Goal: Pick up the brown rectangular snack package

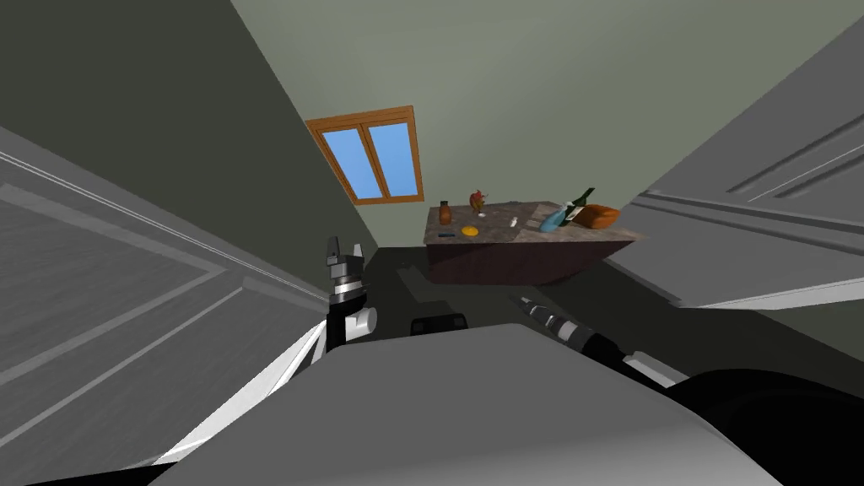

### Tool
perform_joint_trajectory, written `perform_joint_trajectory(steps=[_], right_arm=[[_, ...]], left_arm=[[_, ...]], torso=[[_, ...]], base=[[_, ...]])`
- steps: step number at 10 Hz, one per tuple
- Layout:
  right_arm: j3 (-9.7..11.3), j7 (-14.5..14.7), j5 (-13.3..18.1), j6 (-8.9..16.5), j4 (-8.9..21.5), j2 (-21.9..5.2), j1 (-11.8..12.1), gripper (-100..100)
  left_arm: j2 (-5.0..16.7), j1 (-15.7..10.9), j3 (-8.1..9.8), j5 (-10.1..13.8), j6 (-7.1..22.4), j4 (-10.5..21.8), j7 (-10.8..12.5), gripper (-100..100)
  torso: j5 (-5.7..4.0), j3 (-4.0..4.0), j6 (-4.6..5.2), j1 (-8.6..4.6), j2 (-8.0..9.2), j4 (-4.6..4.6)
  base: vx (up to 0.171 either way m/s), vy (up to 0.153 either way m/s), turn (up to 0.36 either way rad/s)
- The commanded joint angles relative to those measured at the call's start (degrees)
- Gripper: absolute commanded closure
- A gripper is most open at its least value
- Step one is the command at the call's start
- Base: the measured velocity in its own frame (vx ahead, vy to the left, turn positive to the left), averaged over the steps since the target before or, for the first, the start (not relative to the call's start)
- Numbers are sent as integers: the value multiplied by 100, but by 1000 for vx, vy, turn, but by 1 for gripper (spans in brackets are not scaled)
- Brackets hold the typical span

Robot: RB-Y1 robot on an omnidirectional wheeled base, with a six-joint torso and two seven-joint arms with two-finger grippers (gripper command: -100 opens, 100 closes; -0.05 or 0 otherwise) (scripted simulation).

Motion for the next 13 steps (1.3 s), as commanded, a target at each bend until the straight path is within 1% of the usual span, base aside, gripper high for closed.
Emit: perform_joint_trajectory(steps=[1,2,3,4,5,6,7,8,9,10,11,12,13], right_arm=[[28,-88,186,-56,286,-286,34,-100],[28,-88,186,-56,353,-416,34,-100],[33,-157,349,-85,541,-602,118,-100],[33,-157,349,-85,591,-753,118,-100],[45,-229,514,-115,808,-936,198,-100],[45,-229,514,-115,825,-1040,198,-100],[45,-229,514,-115,825,-1119,198,-100],[62,-303,679,-147,1053,-1335,277,-100],[62,-303,679,-147,1053,-1471,277,-100],[87,-379,844,-182,1270,-1667,353,-100],[87,-379,844,-182,1270,-1812,353,-100],[116,-457,1009,-219,1458,-1978,426,-100],[116,-457,1009,-219,1477,-2152,426,-100]], left_arm=[[0,0,0,0,0,0,0,0],[0,-1,0,0,0,0,0,0],[0,0,0,0,0,0,0,0],[0,0,0,0,0,0,0,0],[0,0,0,0,0,0,0,0],[0,0,0,0,0,0,0,0],[0,1,1,0,0,0,0,0],[0,2,1,0,0,0,0,0],[0,1,0,0,0,0,0,0],[0,2,1,0,0,0,0,0],[0,1,1,0,0,0,0,0],[0,2,1,0,0,0,0,0],[0,1,1,0,0,0,0,0]], torso=[[0,0,0,0,0,0],[1,-2,-2,2,-3,-1],[1,-4,1,2,-6,-2],[2,-5,1,3,-7,-2],[2,-7,0,5,-11,-3],[1,-9,0,5,-15,-4],[3,-10,5,6,-17,-4],[3,-10,9,11,-17,-4],[3,-12,0,12,-21,-5],[3,-14,4,11,-23,-5],[3,-16,2,9,-28,-6],[3,-18,5,9,-30,-7],[3,-21,1,10,-35,-8]], base=[[-23,-19,459],[-23,-21,369],[-19,-17,384],[-13,-12,380],[-4,-10,432],[2,-12,275],[3,-10,33],[11,3,338],[13,-6,316],[26,-7,378],[27,-10,279],[40,-4,393],[38,-4,317]])
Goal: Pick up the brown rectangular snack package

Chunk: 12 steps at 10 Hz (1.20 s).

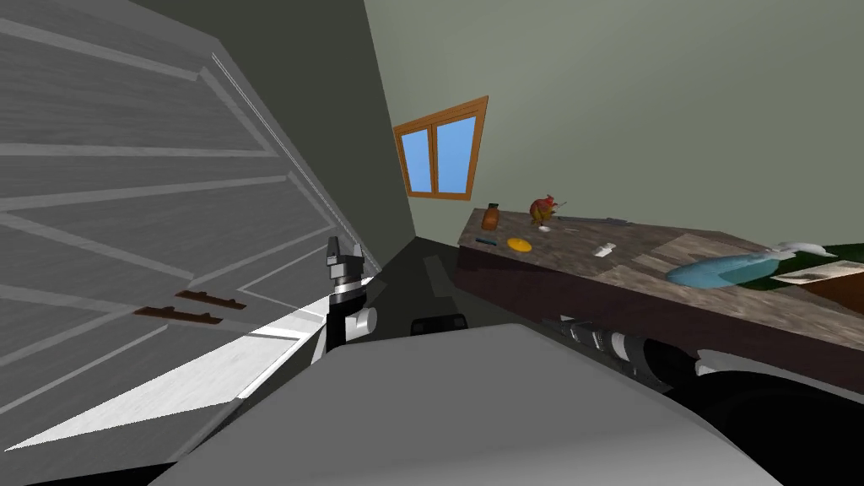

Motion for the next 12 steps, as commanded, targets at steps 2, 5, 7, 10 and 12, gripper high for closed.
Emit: perform_joint_trajectory(steps=[2,5,7,10,12], right_arm=[[69,-77,201,-81,294,-403,36,-100],[132,-241,524,-163,641,-905,150,-100],[165,-324,681,-207,789,-1233,194,-100],[247,-496,985,-302,1025,-1808,263,-100],[299,-582,1130,-354,1112,-2090,292,-100]], left_arm=[[0,0,0,0,0,0,0,0],[0,1,0,0,0,0,0,0],[0,2,1,0,0,0,0,0],[0,2,1,0,0,-1,0,0],[0,2,1,0,0,-1,0,0]], torso=[[0,-4,-3,3,-7,-1],[2,-8,1,9,-13,-3],[2,-17,5,8,-28,-7],[1,-29,5,9,-48,-12],[3,-23,8,15,-39,-9]], base=[[59,2,299],[86,9,329],[117,-3,303],[159,-12,345],[147,-20,243]])
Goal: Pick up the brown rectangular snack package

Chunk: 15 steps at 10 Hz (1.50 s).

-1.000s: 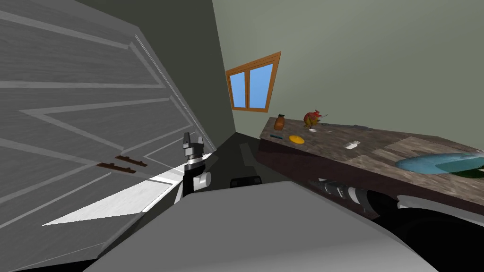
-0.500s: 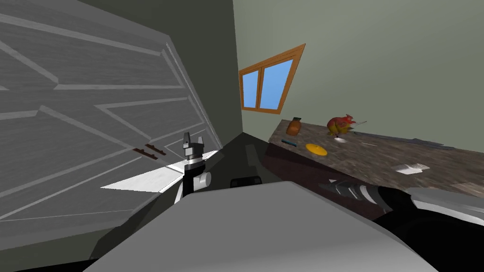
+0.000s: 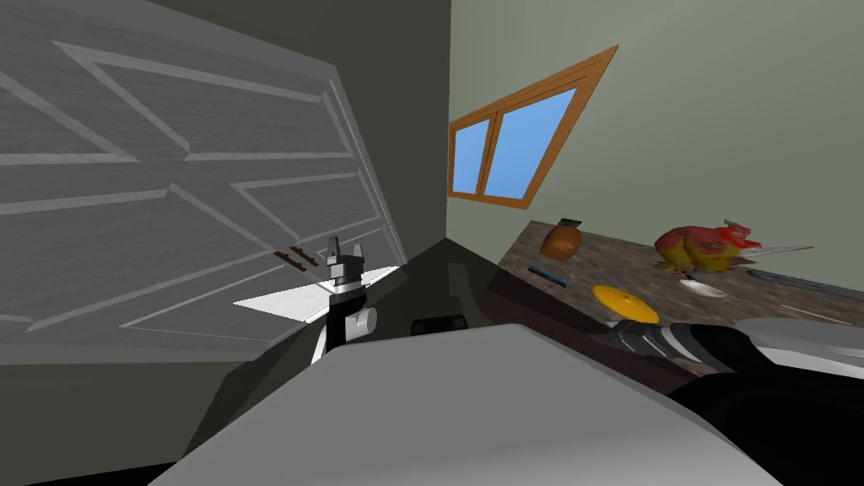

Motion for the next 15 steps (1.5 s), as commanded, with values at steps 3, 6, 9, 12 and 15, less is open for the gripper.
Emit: perform_joint_trajectory(steps=[3,6,9,12,15], right_arm=[[249,-321,478,-164,193,-574,51,-100],[451,-513,749,-322,197,-648,135,-100],[391,-504,706,-286,157,-679,199,0],[552,-335,792,-112,184,-274,73,-100],[632,-292,833,-9,161,-106,24,-100]], left_arm=[[1,2,1,0,0,0,0,0],[1,2,1,0,0,0,0,0],[0,0,1,0,0,0,0,0],[-1,-1,0,0,0,0,0,0],[-1,-1,0,0,0,0,0,0]], torso=[[-7,-28,0,-26,-47,-11],[-5,-18,7,-10,-30,-8],[4,20,15,26,38,8],[4,40,17,24,70,16],[4,43,17,25,74,18]], base=[[256,-108,390],[218,-88,186],[51,-17,9],[-7,-21,75],[-11,-16,45]])
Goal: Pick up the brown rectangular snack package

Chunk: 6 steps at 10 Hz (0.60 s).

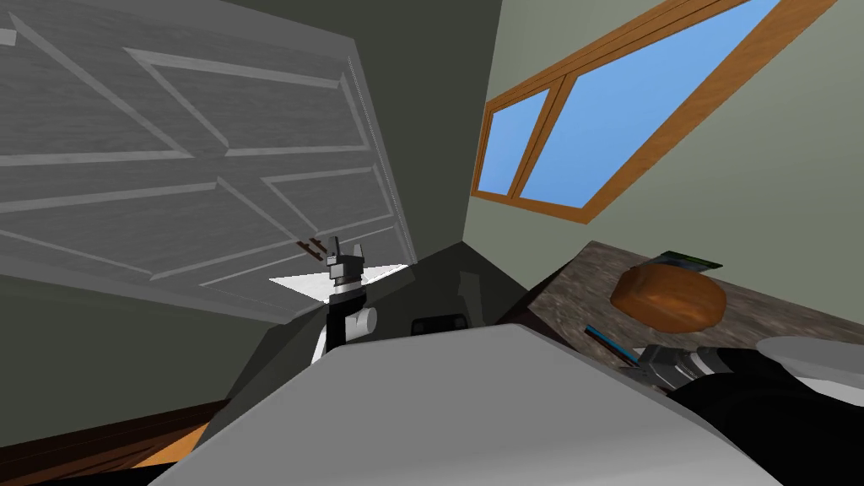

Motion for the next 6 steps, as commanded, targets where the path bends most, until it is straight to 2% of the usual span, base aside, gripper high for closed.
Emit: perform_joint_trajectory(steps=[1,5,6], right_arm=[[0,0,0,0,0,0,0,100],[-2,3,2,0,1,-4,-1,100],[-1,2,2,0,1,-3,-1,0]], left_arm=[[0,0,0,0,0,0,0,0],[0,0,0,0,0,0,0,0],[0,0,0,0,0,0,0,0]], torso=[[0,0,0,0,0,0],[-2,-2,3,0,-3,-1],[-2,-2,2,0,-3,-1]], base=[[0,0,0],[0,0,0],[0,0,0]])
